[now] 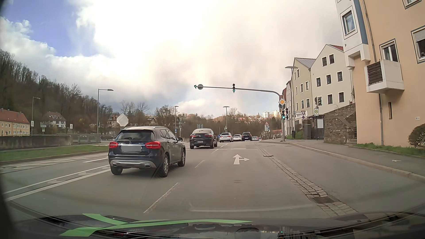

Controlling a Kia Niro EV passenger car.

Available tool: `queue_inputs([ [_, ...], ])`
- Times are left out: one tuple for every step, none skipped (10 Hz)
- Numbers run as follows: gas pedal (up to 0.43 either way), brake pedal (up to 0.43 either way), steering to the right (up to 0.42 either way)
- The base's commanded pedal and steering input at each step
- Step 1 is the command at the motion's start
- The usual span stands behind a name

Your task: Follow the waypoints while adhering to traffic rules and regulations

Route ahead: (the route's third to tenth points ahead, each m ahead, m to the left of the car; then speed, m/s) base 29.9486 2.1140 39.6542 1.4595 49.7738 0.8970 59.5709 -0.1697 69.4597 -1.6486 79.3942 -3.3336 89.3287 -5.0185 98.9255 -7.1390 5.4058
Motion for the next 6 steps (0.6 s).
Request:
queue_inputs([
  [0.0, 0.0, 0.028],
  [0.0, 0.0, 0.023],
  [0.0, 0.0, 0.021],
  [0.0, 0.0, 0.021],
  [0.0, 0.0, 0.021],
  [0.0, 0.0, 0.02],
])
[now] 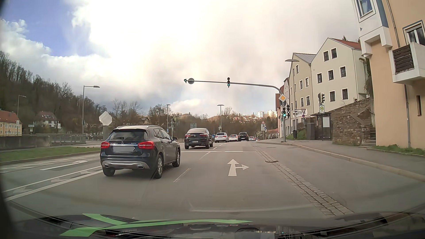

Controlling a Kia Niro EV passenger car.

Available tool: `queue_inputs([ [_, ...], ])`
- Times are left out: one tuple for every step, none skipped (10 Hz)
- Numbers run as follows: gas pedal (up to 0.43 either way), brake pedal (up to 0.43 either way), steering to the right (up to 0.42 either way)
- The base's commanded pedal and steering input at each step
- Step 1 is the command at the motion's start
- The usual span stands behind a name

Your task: Follow the waypoints while adhering to traffic rules and regulations

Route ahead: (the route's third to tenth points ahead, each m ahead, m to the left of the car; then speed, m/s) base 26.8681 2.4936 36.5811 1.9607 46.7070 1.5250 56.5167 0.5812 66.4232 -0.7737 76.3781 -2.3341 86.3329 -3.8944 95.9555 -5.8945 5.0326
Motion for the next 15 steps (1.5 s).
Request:
queue_inputs([
  [0.0, 0.0, 0.018],
  [0.0, 0.0, 0.016],
  [0.0, 0.0, 0.014],
  [0.0, 0.0, 0.014],
  [0.0, 0.0, 0.014],
  [0.0, 0.0, 0.014],
  [0.0, 0.0, 0.012],
  [0.028, 0.0, 0.012],
  [0.039, 0.0, 0.012],
  [0.047, 0.0, 0.012],
  [0.079, 0.0, 0.012],
  [0.098, 0.0, 0.011],
  [0.098, 0.0, 0.011],
  [0.098, 0.0, 0.01],
  [0.098, 0.0, 0.009],
])
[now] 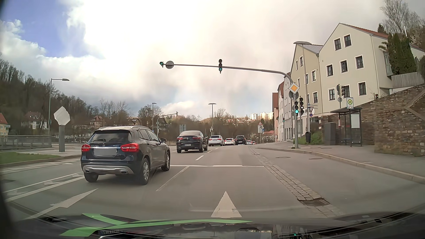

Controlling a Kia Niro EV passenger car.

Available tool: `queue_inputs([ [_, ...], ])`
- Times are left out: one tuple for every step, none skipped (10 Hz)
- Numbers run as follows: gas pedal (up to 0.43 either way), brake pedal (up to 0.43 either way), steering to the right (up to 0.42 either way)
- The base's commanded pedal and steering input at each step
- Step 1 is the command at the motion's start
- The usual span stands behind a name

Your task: Follow the waypoints while adhering to traffic rules and regulations

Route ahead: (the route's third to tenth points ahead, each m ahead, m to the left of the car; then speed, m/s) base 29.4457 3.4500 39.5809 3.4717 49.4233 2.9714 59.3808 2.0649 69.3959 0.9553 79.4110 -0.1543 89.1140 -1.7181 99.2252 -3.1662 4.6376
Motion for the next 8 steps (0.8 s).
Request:
queue_inputs([
  [0.098, 0.0, 0.008],
  [0.11, 0.0, 0.008],
  [0.11, 0.0, 0.008],
  [0.11, 0.0, 0.008],
  [0.118, 0.0, 0.006],
  [0.118, 0.0, 0.005],
  [0.118, 0.0, 0.005],
  [0.118, 0.0, 0.005],
])
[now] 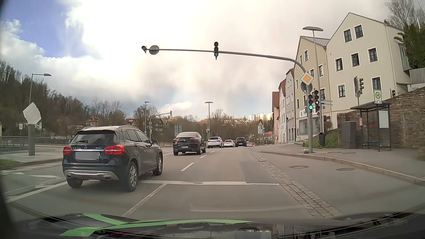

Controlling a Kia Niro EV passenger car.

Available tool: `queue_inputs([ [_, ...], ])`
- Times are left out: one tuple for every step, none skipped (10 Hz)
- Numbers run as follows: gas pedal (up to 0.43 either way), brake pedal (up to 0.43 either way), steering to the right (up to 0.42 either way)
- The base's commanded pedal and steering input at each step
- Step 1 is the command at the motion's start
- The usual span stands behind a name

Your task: Follow the waypoints while adhering to traffic rules and regulations

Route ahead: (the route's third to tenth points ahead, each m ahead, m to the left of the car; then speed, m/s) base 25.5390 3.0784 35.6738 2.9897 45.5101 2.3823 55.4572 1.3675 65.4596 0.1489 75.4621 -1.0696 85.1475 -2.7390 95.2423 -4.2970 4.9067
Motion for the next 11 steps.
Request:
queue_inputs([
  [0.118, 0.0, 0.005],
  [0.118, 0.0, 0.005],
  [0.118, 0.0, 0.005],
  [0.118, 0.0, 0.005],
  [0.118, 0.0, 0.005],
  [0.118, 0.0, 0.005],
  [0.118, 0.0, 0.005],
  [0.118, 0.0, 0.005],
  [0.118, 0.0, 0.005],
  [0.118, 0.0, 0.005],
  [0.118, 0.0, 0.005],
])
